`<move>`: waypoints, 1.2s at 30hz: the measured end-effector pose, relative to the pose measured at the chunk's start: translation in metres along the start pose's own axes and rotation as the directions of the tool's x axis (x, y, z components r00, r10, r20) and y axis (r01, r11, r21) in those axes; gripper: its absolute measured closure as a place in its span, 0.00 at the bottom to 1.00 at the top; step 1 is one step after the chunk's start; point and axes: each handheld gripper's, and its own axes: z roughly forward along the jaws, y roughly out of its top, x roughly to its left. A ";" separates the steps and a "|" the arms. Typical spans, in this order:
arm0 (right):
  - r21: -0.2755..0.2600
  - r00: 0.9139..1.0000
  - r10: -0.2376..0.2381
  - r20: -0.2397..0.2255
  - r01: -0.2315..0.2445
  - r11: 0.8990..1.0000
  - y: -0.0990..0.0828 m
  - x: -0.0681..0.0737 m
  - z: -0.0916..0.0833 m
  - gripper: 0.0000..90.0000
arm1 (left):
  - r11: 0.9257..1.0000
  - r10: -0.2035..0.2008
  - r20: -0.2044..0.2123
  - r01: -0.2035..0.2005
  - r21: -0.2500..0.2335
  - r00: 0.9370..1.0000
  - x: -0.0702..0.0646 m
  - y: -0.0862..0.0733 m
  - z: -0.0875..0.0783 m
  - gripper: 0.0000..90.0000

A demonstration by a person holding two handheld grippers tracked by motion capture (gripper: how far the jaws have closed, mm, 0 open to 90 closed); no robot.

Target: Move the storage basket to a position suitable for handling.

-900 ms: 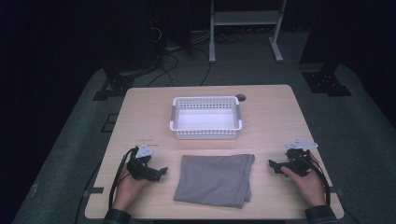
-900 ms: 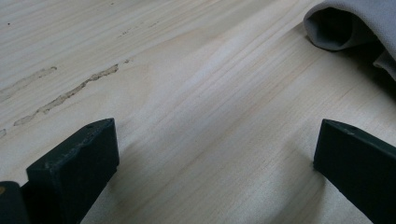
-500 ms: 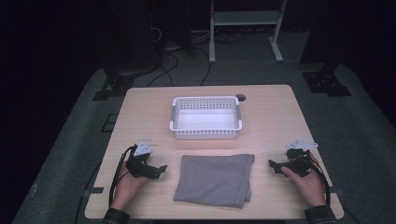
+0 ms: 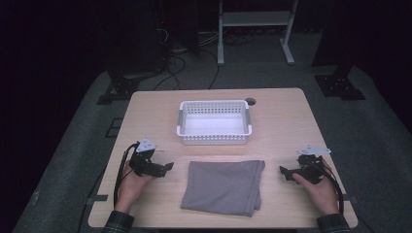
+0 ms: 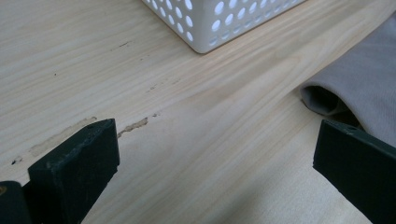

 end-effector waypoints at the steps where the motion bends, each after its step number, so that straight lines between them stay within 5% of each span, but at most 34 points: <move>1: 0.000 1.000 0.000 0.000 0.000 1.000 0.000 0.000 0.000 0.00 | 1.000 -0.004 0.001 0.004 -0.001 1.000 0.001 0.001 0.000 0.00; 36: 0.001 1.000 0.003 0.000 -0.003 1.000 0.000 0.000 0.000 0.00 | 0.997 -0.051 0.009 0.052 -0.053 0.999 0.023 0.068 0.011 0.25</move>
